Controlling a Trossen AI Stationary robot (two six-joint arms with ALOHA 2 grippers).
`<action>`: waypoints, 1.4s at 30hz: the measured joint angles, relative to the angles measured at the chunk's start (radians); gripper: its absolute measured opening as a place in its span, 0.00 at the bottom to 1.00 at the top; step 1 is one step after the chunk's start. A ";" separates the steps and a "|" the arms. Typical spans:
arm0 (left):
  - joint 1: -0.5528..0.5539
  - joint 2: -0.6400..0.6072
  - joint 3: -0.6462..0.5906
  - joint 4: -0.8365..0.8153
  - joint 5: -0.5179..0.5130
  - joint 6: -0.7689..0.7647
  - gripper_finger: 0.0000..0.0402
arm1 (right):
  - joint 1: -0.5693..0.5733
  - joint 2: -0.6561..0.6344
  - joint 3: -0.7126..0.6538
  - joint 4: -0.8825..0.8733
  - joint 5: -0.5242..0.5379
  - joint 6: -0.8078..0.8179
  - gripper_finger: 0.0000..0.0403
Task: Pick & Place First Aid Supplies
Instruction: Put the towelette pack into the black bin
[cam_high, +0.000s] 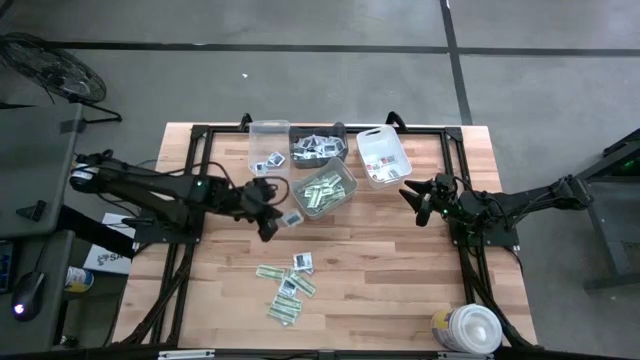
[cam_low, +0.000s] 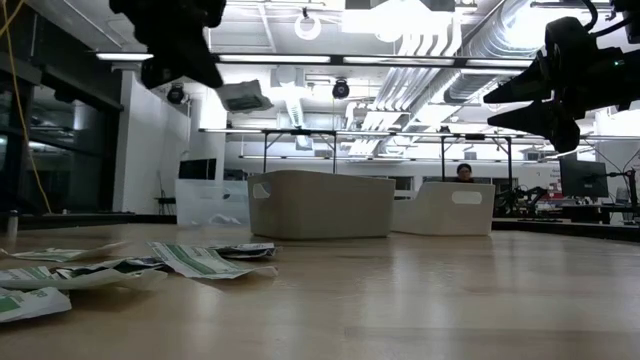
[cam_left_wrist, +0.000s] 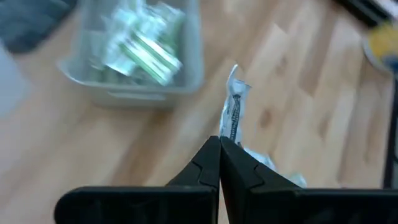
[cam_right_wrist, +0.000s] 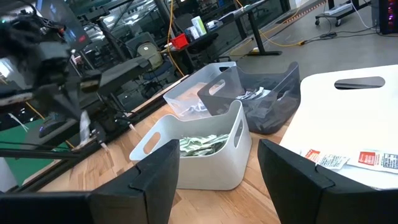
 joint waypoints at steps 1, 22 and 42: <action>0.016 0.000 0.000 0.007 -0.009 -0.007 0.00 | 0.000 0.000 0.000 0.000 0.000 0.000 0.52; 0.516 0.192 0.001 0.423 0.113 0.120 0.00 | 0.000 0.000 0.000 0.000 0.000 0.000 0.52; 0.610 0.473 0.000 0.699 -0.014 -0.105 0.00 | 0.000 0.000 0.000 0.000 0.000 0.000 0.52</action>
